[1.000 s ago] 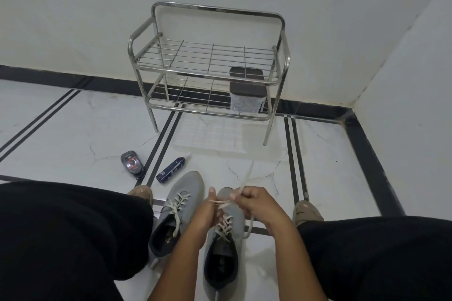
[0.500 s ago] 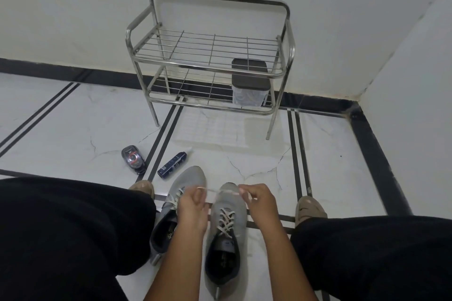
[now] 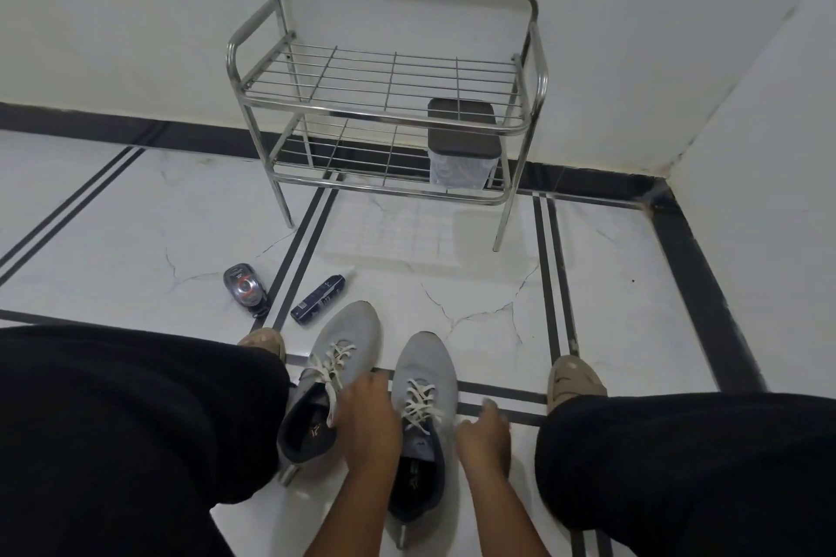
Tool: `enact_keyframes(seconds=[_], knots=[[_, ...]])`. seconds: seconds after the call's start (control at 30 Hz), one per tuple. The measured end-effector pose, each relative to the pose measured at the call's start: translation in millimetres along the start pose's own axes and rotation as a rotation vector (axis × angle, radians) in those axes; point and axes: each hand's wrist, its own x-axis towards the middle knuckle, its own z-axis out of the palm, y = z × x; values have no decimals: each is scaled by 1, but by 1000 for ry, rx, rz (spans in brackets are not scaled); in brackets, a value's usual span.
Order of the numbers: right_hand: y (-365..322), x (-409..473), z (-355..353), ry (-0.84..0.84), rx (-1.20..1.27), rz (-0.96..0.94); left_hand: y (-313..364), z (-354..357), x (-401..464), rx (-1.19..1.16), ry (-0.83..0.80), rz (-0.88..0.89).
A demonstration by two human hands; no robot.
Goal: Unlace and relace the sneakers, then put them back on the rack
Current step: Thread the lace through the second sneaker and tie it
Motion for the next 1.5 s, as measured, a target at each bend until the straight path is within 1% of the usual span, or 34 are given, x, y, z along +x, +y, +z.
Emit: enact_keyframes(seconds=[0.03, 0.1, 0.13, 0.17, 0.23, 0.33, 0.4, 0.53, 0.6, 0.67, 0.73, 0.8, 0.87, 0.93, 1.0, 1.1, 1.2, 1.3, 1.4, 1.47, 1.5], knots=[[-5, -1, 4, -59, -41, -92, -5, 6, 2, -6, -96, 73], [-4, 3, 15, -167, -80, -173, -15, 15, 4, -63, -277, 52], [-3, 5, 18, -190, -105, -181, -15, 16, 0, -76, -326, 17], [-2, 6, 19, -198, -115, -185, -16, 15, -4, -61, -344, 28], [-3, 4, 16, -189, -159, -174, -16, 13, -6, -75, -322, -13], [0, 7, 14, -196, -150, -134, -18, 7, -3, -122, -327, -138], [-2, 8, 12, -203, -154, -155, -21, 9, 0, -208, -328, -217], [1, 11, 14, -254, -184, -152, -24, 17, 5, -243, -374, -176], [5, 12, 15, -245, -239, -147, -24, 20, 5, -264, -389, -158], [7, 12, 15, -229, -247, -121, -25, 20, 4, -230, -366, -180], [7, 14, 14, -216, -255, -91, -29, 19, 5, -236, -321, -256], [3, 17, 11, -169, -315, -27, -31, 16, 5, -234, -278, -368], [3, 17, 5, -130, -355, 52, -33, 15, 3, -198, -314, -422], [5, 16, 2, -134, -336, 56, -32, 15, 1, -174, -383, -388], [5, 15, 3, -174, -282, -18, -30, 20, 0, -236, -432, -285], [5, 12, 5, -244, -150, -79, -23, 21, -1, -298, -452, -188], [5, 16, 11, -283, -179, -103, -21, 21, -1, -258, -459, -139], [4, 19, 12, -299, -243, -88, -24, 18, -2, -237, -429, -175], [7, 22, 10, -246, -329, -31, -28, 18, -3, -237, -397, -254], [10, 21, 10, -245, -305, -14, -28, 17, -4, -234, -396, -270], [11, 22, 11, -252, -255, -16, -26, 16, -4, -299, -408, -282]])
